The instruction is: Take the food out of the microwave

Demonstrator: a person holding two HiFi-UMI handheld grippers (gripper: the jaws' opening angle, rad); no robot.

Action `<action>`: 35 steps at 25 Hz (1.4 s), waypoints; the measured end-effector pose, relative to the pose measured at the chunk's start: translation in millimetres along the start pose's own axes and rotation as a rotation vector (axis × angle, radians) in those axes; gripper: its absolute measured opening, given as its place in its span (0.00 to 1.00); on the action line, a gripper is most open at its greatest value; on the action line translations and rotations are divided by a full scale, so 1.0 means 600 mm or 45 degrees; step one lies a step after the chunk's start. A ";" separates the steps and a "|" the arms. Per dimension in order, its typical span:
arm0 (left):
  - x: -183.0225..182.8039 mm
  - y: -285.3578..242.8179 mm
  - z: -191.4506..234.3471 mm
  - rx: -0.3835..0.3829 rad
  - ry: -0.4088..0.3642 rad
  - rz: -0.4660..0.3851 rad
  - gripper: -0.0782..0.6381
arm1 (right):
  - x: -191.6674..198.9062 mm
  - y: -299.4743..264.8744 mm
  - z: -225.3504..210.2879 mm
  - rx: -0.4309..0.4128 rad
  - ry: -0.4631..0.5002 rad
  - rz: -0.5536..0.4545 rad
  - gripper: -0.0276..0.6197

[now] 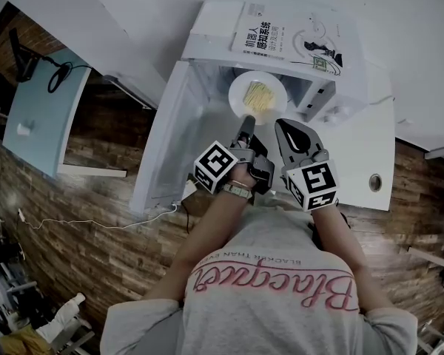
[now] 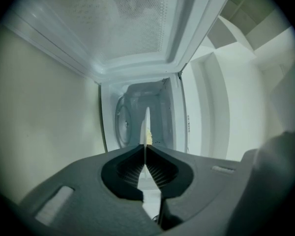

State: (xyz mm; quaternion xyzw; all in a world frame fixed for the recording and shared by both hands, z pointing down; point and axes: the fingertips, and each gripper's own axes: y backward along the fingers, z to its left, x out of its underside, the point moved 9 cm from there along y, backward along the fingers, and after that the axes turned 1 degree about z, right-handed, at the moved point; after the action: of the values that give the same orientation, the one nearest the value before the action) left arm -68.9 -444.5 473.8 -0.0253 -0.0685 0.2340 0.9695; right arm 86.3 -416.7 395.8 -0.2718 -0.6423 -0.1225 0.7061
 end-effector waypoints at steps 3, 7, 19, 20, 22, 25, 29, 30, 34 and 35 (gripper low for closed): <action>0.007 0.019 -0.007 0.011 -0.004 -0.042 0.13 | -0.001 0.014 0.008 0.022 -0.006 -0.015 0.05; 0.014 0.044 -0.013 0.037 -0.020 -0.095 0.13 | -0.001 0.027 0.018 0.022 -0.075 -0.036 0.05; 0.023 0.102 -0.029 0.158 -0.060 -0.166 0.13 | -0.007 0.070 0.055 0.089 -0.071 -0.049 0.05; 0.024 0.106 -0.031 0.169 -0.059 -0.166 0.13 | -0.007 0.074 0.058 0.095 -0.068 -0.051 0.06; 0.024 0.114 -0.032 0.185 -0.059 -0.164 0.13 | -0.007 0.079 0.064 0.104 -0.059 -0.054 0.05; 0.027 0.123 -0.035 0.202 -0.055 -0.157 0.13 | -0.005 0.086 0.071 0.110 -0.046 -0.054 0.05; 0.030 0.131 -0.042 0.232 -0.048 -0.154 0.13 | -0.004 0.092 0.078 0.113 -0.038 -0.056 0.05; 0.030 0.132 -0.042 0.234 -0.050 -0.150 0.13 | -0.004 0.093 0.079 0.113 -0.037 -0.057 0.05; 0.031 0.138 -0.045 0.240 -0.054 -0.138 0.13 | -0.004 0.092 0.084 0.114 -0.030 -0.062 0.05; 0.030 0.139 -0.045 0.241 -0.057 -0.136 0.13 | -0.005 0.092 0.086 0.114 -0.028 -0.063 0.05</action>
State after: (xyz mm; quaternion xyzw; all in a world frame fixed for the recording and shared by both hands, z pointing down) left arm -86.6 -362.5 442.2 0.0754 -0.0688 0.1877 0.9769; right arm 71.3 -344.2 381.6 -0.2254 -0.6613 -0.1082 0.7072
